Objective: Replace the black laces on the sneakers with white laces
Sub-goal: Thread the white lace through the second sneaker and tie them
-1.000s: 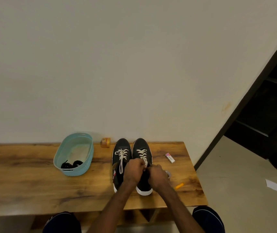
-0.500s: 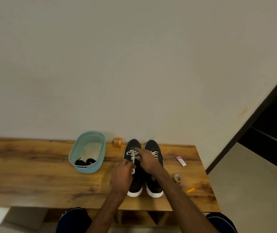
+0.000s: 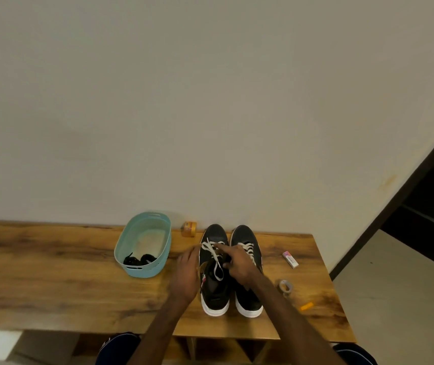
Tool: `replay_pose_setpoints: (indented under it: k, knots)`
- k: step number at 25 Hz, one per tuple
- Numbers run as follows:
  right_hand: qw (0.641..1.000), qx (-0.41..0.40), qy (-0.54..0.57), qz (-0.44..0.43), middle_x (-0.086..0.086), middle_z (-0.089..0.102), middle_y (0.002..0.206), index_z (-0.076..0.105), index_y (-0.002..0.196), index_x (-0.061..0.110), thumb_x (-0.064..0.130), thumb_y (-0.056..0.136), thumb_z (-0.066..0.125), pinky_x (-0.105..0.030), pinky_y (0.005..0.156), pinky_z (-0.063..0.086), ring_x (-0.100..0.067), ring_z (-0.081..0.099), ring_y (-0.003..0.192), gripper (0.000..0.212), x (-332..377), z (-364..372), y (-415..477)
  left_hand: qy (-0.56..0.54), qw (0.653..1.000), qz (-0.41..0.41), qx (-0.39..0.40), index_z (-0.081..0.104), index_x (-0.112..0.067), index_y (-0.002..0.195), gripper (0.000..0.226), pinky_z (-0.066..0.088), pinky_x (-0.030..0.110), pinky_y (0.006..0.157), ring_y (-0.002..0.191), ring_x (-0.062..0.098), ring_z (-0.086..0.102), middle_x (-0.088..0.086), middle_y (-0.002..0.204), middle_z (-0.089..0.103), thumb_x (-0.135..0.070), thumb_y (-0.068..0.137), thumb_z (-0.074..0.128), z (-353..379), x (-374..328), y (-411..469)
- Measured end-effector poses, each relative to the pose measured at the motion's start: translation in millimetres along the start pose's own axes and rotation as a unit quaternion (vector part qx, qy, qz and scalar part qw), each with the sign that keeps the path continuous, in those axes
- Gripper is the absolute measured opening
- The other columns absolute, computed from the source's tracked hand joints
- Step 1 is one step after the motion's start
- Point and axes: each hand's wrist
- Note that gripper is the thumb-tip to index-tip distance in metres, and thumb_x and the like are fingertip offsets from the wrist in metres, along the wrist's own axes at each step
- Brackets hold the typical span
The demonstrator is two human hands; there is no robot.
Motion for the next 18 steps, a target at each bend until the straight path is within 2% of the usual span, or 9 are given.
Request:
replay_pose_setpoints:
  k: [2,3,4,5,6,8,11,14,18]
  knots:
    - [1.0,0.02,-0.016,-0.013,-0.009,0.055,0.139,0.041,0.15,0.033,-0.001,0.089,0.061,-0.041,0.111,0.042,-0.028,0.05,0.128,0.072,-0.9,0.8,1.9,0.076,0.995,0.052,0.046,0.017,-0.025,0.158,0.08,0.03,0.036,0.119,0.149,0.019,0.021,-0.001,0.164,0.018,-0.005,0.092,0.058,-2.3,-10.6,24.0]
    - [0.999,0.027,-0.023,-0.017,-0.009,0.052,0.14,0.039,0.15,0.033,-0.001,0.089,0.06,-0.04,0.113,0.04,-0.028,0.046,0.129,0.073,-2.8,1.6,1.9,0.106,0.989,0.069,0.072,0.015,-0.026,0.158,0.08,0.025,0.039,0.121,0.151,0.018,0.016,-0.003,0.165,0.012,-0.003,0.092,0.056,-3.1,-14.5,34.6]
    - [0.999,0.029,-0.024,-0.024,-0.009,0.052,0.14,0.04,0.149,0.032,-0.001,0.089,0.059,-0.036,0.113,0.038,-0.026,0.044,0.13,0.071,-5.0,1.9,0.7,0.129,0.983,0.079,0.1,0.02,-0.027,0.157,0.076,0.02,0.043,0.123,0.151,0.018,0.016,-0.003,0.165,0.014,-0.003,0.093,0.055,-3.6,-16.8,42.5]
    - [0.999,0.024,-0.014,-0.032,-0.007,0.055,0.14,0.043,0.148,0.03,-0.003,0.09,0.056,-0.032,0.112,0.036,-0.023,0.044,0.13,0.068,-8.0,2.4,-1.6,0.145,0.978,0.078,0.13,0.029,-0.026,0.154,0.067,0.018,0.045,0.123,0.148,0.019,0.024,-0.002,0.162,0.024,-0.006,0.095,0.054,-3.6,-18.3,46.6]
    - [0.999,0.014,0.003,-0.037,-0.003,0.058,0.139,0.048,0.145,0.028,-0.005,0.09,0.053,-0.028,0.111,0.036,-0.019,0.048,0.129,0.065,-11.1,3.0,-4.1,0.157,0.973,0.069,0.153,0.039,-0.025,0.147,0.055,0.022,0.045,0.122,0.142,0.02,0.038,0.001,0.155,0.04,-0.01,0.096,0.053,-3.1,-19.2,46.5]
    - [0.999,-0.01,0.034,-0.037,0.001,0.063,0.134,0.059,0.137,0.024,-0.006,0.092,0.049,-0.025,0.11,0.039,-0.013,0.055,0.126,0.055,-14.0,5.6,-9.8,0.183,0.967,0.041,0.171,0.053,-0.022,0.134,0.034,0.041,0.039,0.11,0.12,0.022,0.059,0.004,0.133,0.062,-0.021,0.1,0.051,1.1,-21.5,38.0]
    - [0.997,-0.048,0.026,-0.055,0.0,0.069,0.125,0.067,0.126,0.022,-0.005,0.091,0.052,-0.022,0.107,0.041,-0.014,0.061,0.118,0.047,-9.9,13.2,-16.4,0.231,0.96,0.032,0.152,0.06,-0.019,0.126,0.029,0.053,0.032,0.094,0.107,0.021,0.065,0.005,0.12,0.067,-0.026,0.098,0.056,12.8,-30.1,17.9]
    - [0.997,-0.04,0.039,-0.053,0.0,0.067,0.129,0.065,0.128,0.026,0.003,0.094,0.054,-0.027,0.11,0.039,-0.014,0.059,0.12,0.043,-4.6,19.3,-26.1,0.235,0.959,0.044,0.152,0.06,-0.015,0.125,0.028,0.051,0.031,0.093,0.107,0.021,0.063,0.006,0.12,0.066,-0.018,0.098,0.054,27.9,-43.4,1.8]
    - [0.997,-0.048,0.052,-0.035,-0.001,0.063,0.135,0.062,0.134,0.023,-0.001,0.095,0.047,-0.021,0.11,0.032,-0.016,0.055,0.126,0.048,-11.2,9.7,-44.6,0.299,0.943,0.037,0.137,0.063,-0.017,0.118,0.023,0.05,0.032,0.088,0.107,0.02,0.061,0.004,0.116,0.067,-0.016,0.099,0.05,33.6,-53.2,-9.3]
Point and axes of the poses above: each hand's wrist, its own y-axis towards the middle knuckle, its own z-axis out of the palm, x = y × z
